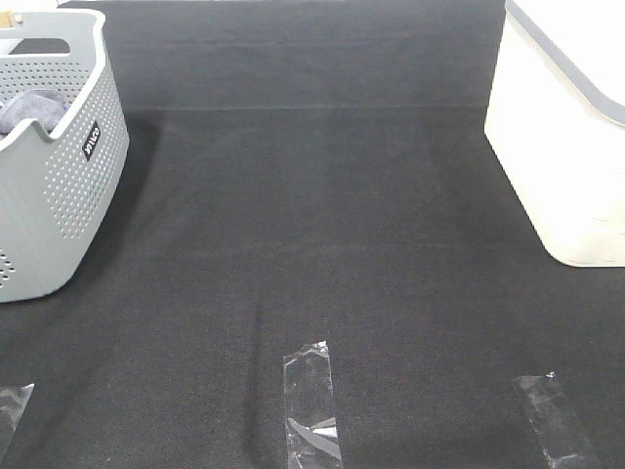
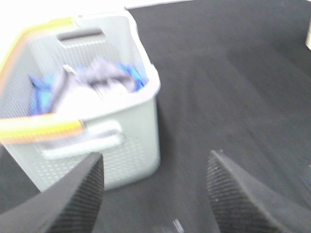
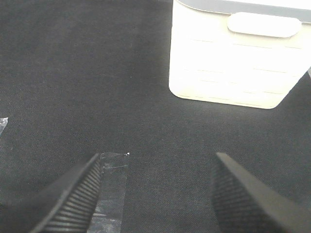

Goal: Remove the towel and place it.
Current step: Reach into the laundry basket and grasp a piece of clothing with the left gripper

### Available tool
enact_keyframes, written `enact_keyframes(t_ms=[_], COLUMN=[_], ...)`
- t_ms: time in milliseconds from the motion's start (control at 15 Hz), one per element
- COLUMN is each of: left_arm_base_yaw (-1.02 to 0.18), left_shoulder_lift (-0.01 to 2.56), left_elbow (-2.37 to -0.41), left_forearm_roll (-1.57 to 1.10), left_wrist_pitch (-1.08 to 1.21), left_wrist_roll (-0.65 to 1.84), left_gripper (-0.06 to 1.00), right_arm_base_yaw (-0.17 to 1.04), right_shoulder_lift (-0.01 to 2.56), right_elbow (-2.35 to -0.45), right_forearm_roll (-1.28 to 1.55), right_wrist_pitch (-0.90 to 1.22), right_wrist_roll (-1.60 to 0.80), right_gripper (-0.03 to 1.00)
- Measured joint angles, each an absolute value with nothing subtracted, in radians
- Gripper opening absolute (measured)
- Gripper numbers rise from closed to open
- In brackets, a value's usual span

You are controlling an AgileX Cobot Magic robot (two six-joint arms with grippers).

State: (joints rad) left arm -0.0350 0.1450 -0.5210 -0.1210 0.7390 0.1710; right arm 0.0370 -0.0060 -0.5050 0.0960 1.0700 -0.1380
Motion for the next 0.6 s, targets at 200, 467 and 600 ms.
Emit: enact_keyframes(t_ms=[200,467,600], left_arm_base_yaw=[-0.035,-0.035,-0.035], left_shoulder_lift=[0.365,0.752,0.976], left_elbow=[-0.538,-0.701,-0.854], left_forearm_roll=[-0.069,-0.045,-0.019], left_wrist_pitch=[0.512,0.428,0.447], left_wrist_roll=[0.169,0.168,0.144], left_gripper=[0.60,0.60,0.60], right_arm_base_yaw=[0.037,0.037,0.037], right_shoulder_lift=[-0.006,-0.006,-0.006], right_elbow=[-0.505,-0.505,-0.505], right_forearm_roll=[0.096,0.096,0.096], right_wrist_pitch=[1.070,1.070,1.070], right_wrist_roll=[-0.138,-0.138,-0.138], right_gripper=[0.62,0.62,0.62])
